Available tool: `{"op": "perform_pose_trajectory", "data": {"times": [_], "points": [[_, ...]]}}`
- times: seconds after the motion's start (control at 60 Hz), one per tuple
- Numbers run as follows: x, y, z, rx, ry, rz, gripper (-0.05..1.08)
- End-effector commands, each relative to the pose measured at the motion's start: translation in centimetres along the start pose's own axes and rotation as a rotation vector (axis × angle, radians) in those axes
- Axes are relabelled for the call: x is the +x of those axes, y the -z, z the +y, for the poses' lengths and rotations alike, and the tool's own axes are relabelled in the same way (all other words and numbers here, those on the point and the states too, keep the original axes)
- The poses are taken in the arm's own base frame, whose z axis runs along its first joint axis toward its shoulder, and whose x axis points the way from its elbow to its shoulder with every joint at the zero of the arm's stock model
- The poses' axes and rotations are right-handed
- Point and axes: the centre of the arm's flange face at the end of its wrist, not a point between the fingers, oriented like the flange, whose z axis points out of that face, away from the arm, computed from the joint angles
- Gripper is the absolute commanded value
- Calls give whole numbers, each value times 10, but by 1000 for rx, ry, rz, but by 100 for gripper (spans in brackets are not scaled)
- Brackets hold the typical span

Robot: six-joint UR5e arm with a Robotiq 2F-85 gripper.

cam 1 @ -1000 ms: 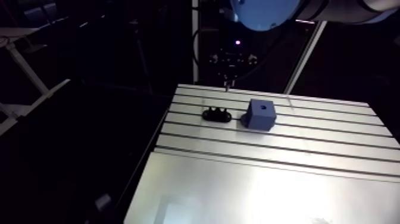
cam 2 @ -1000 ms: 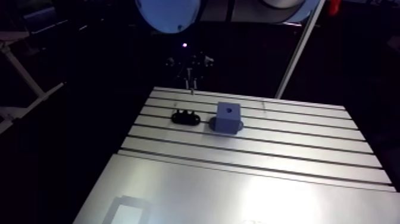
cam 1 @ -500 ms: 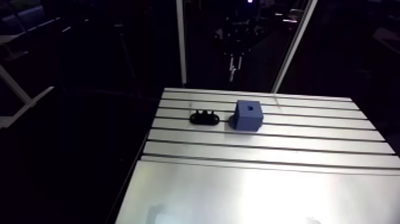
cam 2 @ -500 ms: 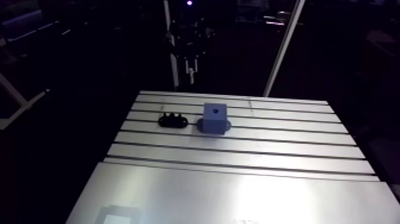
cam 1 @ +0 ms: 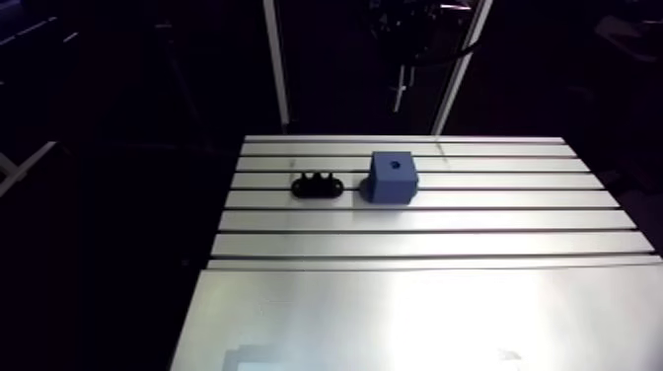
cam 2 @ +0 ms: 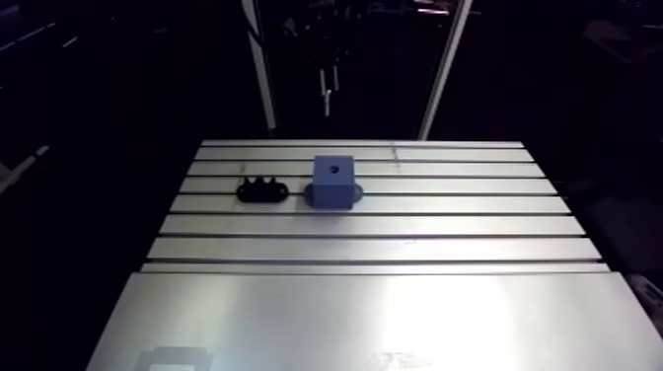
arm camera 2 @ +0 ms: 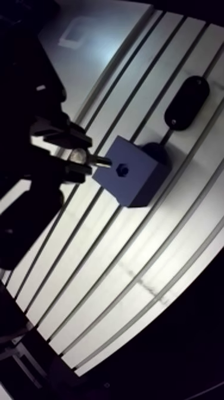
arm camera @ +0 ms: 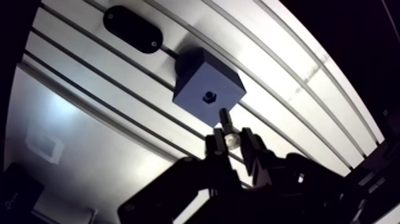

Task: Pick up the M10 bolt and insert it into the hex recess until seated.

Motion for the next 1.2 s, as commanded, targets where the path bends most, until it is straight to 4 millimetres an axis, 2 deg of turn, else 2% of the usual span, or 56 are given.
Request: {"op": "perform_pose_trajectory", "data": {"times": [0.017,0.533,0.867,1.2], "points": [[0,-10,8,15,57,-18,100],[-14,-49,-3,36,136,-127,101],[-10,-46,-5,-33,141,-60,102],[-13,-53,-9,-43,144,-49,102]]}}
